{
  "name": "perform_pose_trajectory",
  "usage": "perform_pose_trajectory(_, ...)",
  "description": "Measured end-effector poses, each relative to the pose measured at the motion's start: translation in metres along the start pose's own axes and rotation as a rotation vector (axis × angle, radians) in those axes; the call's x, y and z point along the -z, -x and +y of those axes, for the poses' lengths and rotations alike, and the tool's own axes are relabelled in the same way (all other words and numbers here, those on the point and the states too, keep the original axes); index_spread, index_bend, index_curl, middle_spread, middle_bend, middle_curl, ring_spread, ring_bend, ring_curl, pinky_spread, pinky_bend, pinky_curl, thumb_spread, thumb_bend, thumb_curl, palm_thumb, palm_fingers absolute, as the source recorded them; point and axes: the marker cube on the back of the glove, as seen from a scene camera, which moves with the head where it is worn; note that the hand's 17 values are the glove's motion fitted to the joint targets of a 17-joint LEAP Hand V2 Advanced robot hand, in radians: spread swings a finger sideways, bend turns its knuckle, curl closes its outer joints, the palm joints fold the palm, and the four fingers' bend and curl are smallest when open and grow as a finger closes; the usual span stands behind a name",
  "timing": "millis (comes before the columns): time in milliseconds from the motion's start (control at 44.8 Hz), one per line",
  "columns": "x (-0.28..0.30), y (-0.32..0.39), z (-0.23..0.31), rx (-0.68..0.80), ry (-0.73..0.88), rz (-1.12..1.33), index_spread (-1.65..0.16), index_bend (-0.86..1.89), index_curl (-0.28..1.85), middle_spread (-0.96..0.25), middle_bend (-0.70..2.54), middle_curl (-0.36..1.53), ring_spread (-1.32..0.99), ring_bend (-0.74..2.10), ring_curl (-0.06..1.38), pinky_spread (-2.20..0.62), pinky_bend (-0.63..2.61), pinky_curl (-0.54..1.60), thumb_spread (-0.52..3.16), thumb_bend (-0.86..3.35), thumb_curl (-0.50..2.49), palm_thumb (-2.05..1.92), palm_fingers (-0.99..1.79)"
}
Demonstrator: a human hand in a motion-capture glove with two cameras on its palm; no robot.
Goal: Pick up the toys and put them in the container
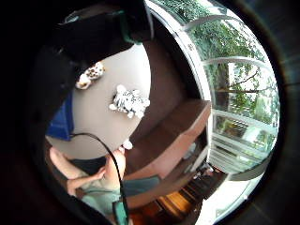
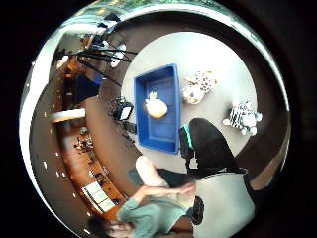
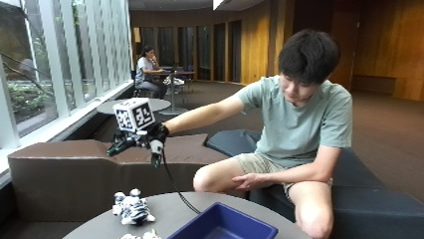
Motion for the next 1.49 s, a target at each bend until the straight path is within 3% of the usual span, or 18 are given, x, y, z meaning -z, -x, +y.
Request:
perform_pose_trajectory(312, -0.206, -0.116, -0.020, -0.080, 0.246, -0.109, -0.20, 0.03, 0.12, 0.04, 0.11, 0.27, 0.03, 0.31, 0.37, 0.07, 1.06, 0.35, 1.35, -0.01, 0.46, 0.25, -0.38)
perform_pose_trajectory(491, -0.261, -0.138, -0.028, -0.104, 0.264, -0.052, -0.22, 0.07, 0.12, 0.02, 0.12, 0.25, 0.05, 0.22, 0.35, 0.09, 0.97, 0.32, 1.29, -0.05, 0.41, 0.13, -0.33)
perform_pose_trajectory(558, -0.268, -0.142, -0.031, -0.109, 0.196, -0.105, -0.23, 0.07, 0.12, 0.01, 0.11, 0.24, 0.05, 0.28, 0.36, 0.10, 0.99, 0.33, 1.27, -0.04, 0.39, 0.11, -0.22)
perform_pose_trajectory(602, -0.269, -0.141, -0.033, -0.120, 0.144, -0.132, -0.24, 0.10, 0.12, -0.02, 0.15, 0.25, -0.03, 0.56, 0.44, 0.06, 0.93, 0.31, 1.27, -0.02, 0.39, 0.12, 0.11)
perform_pose_trajectory(647, -0.270, -0.137, -0.035, -0.119, 0.085, -0.149, -0.24, 0.10, 0.12, -0.04, 0.17, 0.25, -0.08, 0.68, 0.44, 0.03, 0.90, 0.29, 1.28, -0.01, 0.40, 0.14, 0.21)
perform_pose_trajectory(758, -0.268, -0.118, -0.039, -0.120, -0.042, -0.154, -0.22, 0.13, 0.11, -0.12, 0.42, 0.32, -0.20, 1.06, 0.53, -0.14, 0.83, 0.26, 1.31, 0.11, 0.47, 0.37, 0.76)
perform_pose_trajectory(803, -0.265, -0.115, -0.038, -0.140, -0.028, -0.164, -0.22, 0.14, 0.13, -0.14, 0.41, 0.33, -0.23, 1.07, 0.55, -0.17, 0.80, 0.27, 1.33, 0.08, 0.46, 0.31, 0.63)
perform_pose_trajectory(825, -0.263, -0.113, -0.037, -0.146, -0.007, -0.171, -0.22, 0.16, 0.14, -0.16, 0.55, 0.39, -0.24, 1.16, 0.61, -0.21, 0.89, 0.33, 1.23, 0.15, 0.52, 0.48, 0.87)
perform_pose_trajectory(870, -0.255, -0.109, -0.035, -0.146, 0.053, -0.178, -0.23, 0.20, 0.12, -0.18, 0.66, 0.42, -0.27, 1.17, 0.61, -0.24, 0.92, 0.32, 1.16, 0.16, 0.56, 0.52, 1.06)
perform_pose_trajectory(1026, -0.191, -0.087, -0.023, -0.081, 0.128, -0.116, -0.26, 0.32, 0.18, -0.21, 0.88, 0.54, -0.32, 1.25, 0.70, -0.32, 0.93, 0.38, 0.95, 0.14, 0.65, 0.59, 1.10)
perform_pose_trajectory(1294, -0.010, -0.017, 0.005, -0.012, -0.067, -0.034, -0.29, 0.51, 0.26, -0.22, 1.01, 0.65, -0.37, 1.30, 0.75, -0.38, 0.95, 0.45, 0.71, 0.10, 0.76, 0.61, 1.05)
perform_pose_trajectory(1495, 0.080, 0.060, 0.014, 0.055, -0.232, 0.009, -0.30, 0.58, 0.32, -0.21, 1.05, 0.71, -0.38, 1.33, 0.76, -0.40, 0.99, 0.49, 0.59, 0.06, 0.83, 0.62, 1.02)
